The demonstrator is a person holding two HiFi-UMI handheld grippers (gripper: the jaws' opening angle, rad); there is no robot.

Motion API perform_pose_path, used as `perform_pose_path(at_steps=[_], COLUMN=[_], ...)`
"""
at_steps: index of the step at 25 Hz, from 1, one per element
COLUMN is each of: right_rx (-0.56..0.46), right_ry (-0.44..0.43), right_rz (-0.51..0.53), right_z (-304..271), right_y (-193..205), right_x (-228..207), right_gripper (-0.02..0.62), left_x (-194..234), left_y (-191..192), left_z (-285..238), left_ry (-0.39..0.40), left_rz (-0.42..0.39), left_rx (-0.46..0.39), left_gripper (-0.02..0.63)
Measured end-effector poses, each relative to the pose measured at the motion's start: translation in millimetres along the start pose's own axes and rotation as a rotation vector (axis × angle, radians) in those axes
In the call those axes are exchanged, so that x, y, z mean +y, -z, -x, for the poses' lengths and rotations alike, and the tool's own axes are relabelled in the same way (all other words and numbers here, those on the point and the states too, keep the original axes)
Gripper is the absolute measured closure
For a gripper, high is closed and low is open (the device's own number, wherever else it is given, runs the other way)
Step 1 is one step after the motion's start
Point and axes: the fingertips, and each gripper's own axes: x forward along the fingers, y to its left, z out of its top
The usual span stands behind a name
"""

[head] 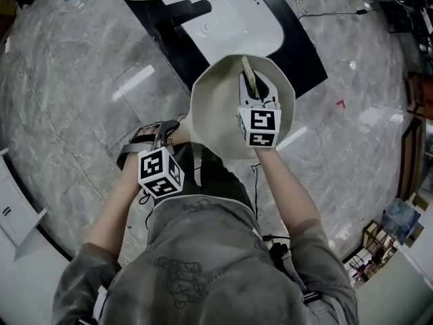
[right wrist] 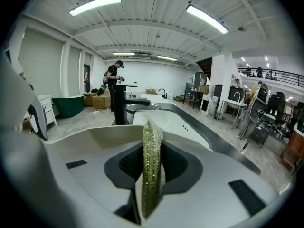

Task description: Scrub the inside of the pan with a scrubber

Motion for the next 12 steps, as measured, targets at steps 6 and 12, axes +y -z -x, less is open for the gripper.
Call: perform_pose_path(at_steps=[6, 12], right_rx=[-0.008, 0.046], right_ry=[-0.113, -0.227], right_rz=[0.044, 0.067], right_z=[-6, -11], right_y=[-2, 9], right_x=[29, 62], right_gripper=[0.515, 0.511], left_x=[0, 0], left_y=[-1, -1], left_z=[2, 1], left_ry=[0.0, -0.003], left_rz=[-0.001, 0.001], left_rx=[-0.006, -0.003], left_gripper=[0.373, 0.373])
